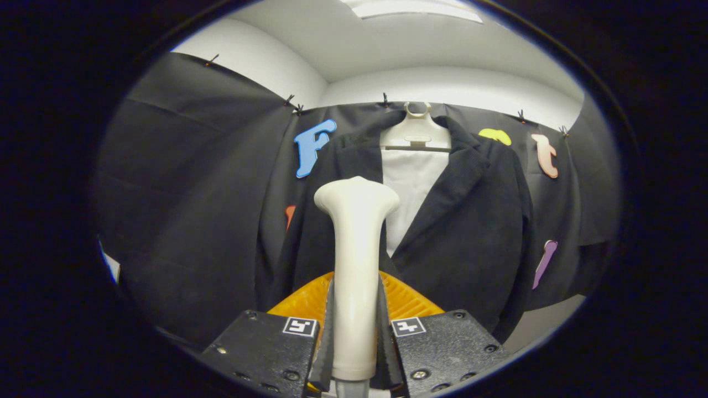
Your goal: Iron the clothes twice with a garment steamer, once on the left side and once on the right side.
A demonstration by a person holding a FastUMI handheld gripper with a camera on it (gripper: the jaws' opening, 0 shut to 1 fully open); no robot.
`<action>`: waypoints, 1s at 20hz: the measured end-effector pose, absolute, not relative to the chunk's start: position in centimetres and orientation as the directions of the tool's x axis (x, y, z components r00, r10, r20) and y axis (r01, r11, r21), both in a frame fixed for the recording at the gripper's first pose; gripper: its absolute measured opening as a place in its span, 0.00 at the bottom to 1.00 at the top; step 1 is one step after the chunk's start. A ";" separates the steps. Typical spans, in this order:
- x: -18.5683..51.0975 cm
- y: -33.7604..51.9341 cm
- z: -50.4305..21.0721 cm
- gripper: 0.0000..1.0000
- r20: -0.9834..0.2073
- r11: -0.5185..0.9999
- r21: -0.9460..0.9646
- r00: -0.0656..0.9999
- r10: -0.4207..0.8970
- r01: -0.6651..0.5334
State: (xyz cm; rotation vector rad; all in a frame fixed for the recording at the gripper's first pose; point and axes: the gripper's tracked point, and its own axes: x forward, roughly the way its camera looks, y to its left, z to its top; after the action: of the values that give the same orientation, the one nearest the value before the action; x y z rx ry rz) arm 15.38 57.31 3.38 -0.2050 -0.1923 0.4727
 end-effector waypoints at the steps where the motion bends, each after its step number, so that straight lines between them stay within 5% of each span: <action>1: 15.4 57.2 2.9 0.36 0.126 0.871 -0.238 0.875 0.467 -0.430; 20: 13.2 55.0 -6.7 0.36 -0.035 0.869 -0.253 0.902 0.430 -0.424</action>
State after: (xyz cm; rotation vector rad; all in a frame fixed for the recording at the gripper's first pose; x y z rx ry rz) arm 13.16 54.97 -6.71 -0.2595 -0.0232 0.4471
